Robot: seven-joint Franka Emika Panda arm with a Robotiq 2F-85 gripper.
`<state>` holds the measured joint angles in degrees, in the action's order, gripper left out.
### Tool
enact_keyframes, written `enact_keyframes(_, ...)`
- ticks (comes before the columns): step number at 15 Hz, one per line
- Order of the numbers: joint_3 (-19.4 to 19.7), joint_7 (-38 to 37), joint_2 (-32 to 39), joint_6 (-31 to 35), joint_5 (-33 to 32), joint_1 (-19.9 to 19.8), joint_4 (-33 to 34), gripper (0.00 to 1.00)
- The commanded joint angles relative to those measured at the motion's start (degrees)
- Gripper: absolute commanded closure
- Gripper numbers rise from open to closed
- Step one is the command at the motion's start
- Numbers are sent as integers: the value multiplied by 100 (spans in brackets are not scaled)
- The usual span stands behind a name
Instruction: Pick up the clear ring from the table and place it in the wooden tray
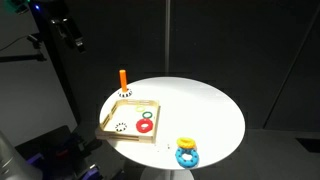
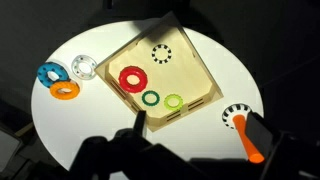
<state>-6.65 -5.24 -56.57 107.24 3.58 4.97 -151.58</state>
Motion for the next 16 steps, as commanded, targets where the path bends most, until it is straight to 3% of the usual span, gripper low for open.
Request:
enact_keyframes(1,-3,6,6,-16,2,-8,17,0)
enact_keyframes(9,87,-26,459,243,-75,-244,262,0)
enact_keyframes(16,309,-38,1479,597,-42,-523,710,0)
